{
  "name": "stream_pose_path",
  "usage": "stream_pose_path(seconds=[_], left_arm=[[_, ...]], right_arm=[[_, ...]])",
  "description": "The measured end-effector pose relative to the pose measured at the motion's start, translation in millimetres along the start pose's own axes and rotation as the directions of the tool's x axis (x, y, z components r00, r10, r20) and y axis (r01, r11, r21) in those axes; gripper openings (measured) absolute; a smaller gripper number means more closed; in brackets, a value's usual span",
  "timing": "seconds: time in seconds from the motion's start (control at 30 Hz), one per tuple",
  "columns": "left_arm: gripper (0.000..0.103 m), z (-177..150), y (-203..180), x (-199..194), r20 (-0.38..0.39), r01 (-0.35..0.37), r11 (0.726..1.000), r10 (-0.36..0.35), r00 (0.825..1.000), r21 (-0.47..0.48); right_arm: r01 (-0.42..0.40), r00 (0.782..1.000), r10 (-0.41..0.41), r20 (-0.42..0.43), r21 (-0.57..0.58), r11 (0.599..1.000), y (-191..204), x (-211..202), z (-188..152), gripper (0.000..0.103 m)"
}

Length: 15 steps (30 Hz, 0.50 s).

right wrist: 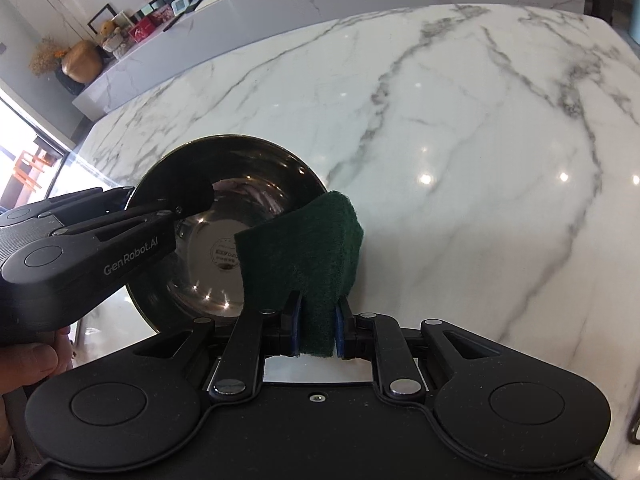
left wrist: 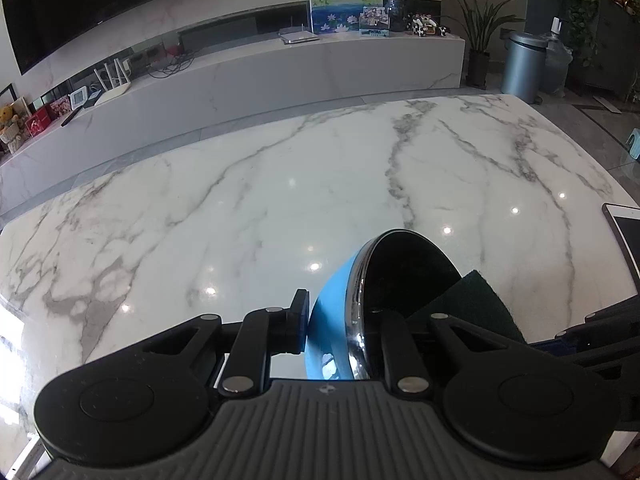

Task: Clean bowl
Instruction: 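Scrub the pad around the tilted bowl's inside with the right gripper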

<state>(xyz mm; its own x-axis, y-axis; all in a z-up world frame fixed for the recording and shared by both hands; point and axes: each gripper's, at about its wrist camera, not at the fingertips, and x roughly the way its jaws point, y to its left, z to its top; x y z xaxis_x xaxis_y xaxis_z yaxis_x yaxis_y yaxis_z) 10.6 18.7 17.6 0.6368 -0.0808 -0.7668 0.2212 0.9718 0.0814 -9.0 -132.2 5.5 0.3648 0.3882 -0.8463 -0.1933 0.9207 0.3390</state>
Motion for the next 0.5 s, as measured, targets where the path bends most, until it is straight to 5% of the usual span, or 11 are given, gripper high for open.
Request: stream_pose_path(seconds=[0.3,0.5], left_arm=[[0.023,2,2,-2,-0.021,0.047,0.999,-0.047,0.999,-0.008],[0.023,3,9,0,-0.035,0.059,0.998,-0.060,0.998,-0.032]], right_arm=[[0.153,0.986,-0.135,0.099,-0.207,0.966,24,8,-3,0.014],[0.166,0.981,-0.136,0.137,-0.233,0.958,25,12,1,0.014]])
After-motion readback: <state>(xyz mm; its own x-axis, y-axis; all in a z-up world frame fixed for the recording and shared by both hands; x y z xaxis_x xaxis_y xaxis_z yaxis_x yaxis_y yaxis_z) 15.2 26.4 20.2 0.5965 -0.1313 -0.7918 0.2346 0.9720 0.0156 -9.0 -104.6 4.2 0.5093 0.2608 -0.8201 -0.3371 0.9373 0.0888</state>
